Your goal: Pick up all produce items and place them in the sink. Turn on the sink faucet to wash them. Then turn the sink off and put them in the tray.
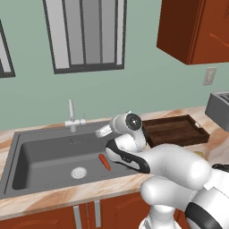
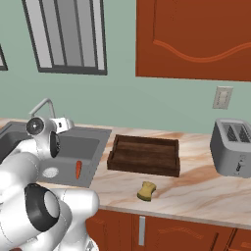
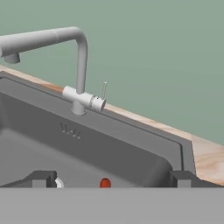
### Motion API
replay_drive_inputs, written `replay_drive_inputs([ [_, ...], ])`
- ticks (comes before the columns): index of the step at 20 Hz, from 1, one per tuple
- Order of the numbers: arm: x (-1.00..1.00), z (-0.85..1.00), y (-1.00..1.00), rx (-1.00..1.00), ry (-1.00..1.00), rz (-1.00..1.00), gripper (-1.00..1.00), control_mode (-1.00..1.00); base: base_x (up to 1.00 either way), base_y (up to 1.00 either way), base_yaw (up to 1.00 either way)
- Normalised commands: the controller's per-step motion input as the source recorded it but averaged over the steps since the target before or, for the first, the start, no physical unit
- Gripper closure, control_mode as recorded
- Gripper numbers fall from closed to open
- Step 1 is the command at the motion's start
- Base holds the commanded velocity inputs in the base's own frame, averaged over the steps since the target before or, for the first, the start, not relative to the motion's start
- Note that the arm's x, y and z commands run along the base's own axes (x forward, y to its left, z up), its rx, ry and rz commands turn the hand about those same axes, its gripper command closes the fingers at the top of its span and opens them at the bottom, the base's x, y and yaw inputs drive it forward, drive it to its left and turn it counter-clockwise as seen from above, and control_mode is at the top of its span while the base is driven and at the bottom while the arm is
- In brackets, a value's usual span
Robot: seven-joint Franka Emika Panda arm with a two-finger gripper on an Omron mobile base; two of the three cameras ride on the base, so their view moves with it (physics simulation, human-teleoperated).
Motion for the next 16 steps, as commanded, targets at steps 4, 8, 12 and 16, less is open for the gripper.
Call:
replay_drive_inputs([
  [4, 0.19, 0.00, 0.03, 0.00, 0.00, 0.00, -1.00, -1.00, 0.00, 0.00, 0.00],
  [8, 0.28, 0.00, 0.01, 0.00, 0.00, 0.00, -1.00, -1.00, 0.00, 0.00, 0.00],
  [12, 0.37, 0.00, 0.09, 0.00, 0.00, 0.00, -1.00, -1.00, 0.00, 0.00, 0.00],
  [16, 0.08, 0.00, 0.04, 0.00, 0.00, 0.00, -1.00, -1.00, 0.00, 0.00, 0.00],
])
